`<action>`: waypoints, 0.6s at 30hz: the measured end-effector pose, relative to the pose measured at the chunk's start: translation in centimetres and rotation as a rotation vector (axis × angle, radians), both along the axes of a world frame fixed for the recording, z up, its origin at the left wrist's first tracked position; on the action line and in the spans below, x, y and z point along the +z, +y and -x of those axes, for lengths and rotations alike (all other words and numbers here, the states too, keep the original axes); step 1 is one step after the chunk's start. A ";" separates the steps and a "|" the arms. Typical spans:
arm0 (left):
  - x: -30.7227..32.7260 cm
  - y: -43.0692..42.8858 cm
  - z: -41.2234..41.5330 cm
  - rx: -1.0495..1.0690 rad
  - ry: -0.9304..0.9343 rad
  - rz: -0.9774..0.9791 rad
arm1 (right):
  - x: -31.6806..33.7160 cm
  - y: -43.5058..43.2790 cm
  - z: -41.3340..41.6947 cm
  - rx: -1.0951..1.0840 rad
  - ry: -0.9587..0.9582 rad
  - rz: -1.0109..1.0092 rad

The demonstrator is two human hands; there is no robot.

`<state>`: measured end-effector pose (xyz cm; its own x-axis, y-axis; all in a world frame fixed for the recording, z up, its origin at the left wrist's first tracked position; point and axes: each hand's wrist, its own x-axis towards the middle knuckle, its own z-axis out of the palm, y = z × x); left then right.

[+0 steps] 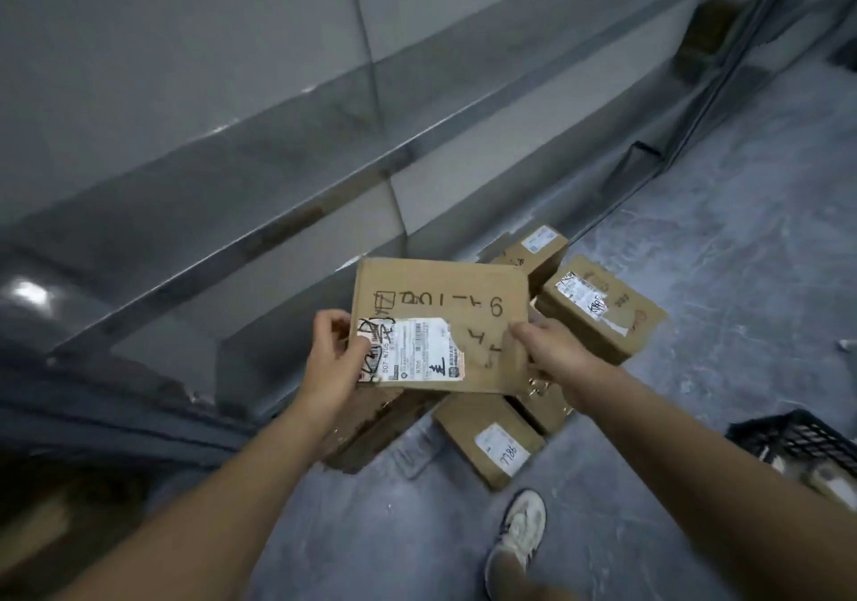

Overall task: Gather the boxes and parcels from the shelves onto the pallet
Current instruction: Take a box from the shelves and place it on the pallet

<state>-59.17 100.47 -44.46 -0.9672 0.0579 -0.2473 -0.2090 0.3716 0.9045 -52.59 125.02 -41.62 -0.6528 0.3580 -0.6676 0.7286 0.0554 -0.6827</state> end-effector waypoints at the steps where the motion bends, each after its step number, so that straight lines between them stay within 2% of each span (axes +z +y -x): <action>1: 1.9 -2.5 -2.1 0.053 0.029 -0.011 | 2.0 -2.3 -1.1 0.055 0.019 -0.007; 7: 9.7 -14.5 -12.6 0.333 0.054 -0.113 | 10.3 -14.7 -5.2 0.373 0.084 -0.019; 13: 13.5 -22.7 -20.2 0.627 0.072 -0.106 | 14.4 -23.9 -6.3 0.701 0.144 -0.082; 18: 15.3 -27.0 -27.5 0.909 0.144 -0.098 | 16.0 -30.1 -7.7 0.924 0.193 0.009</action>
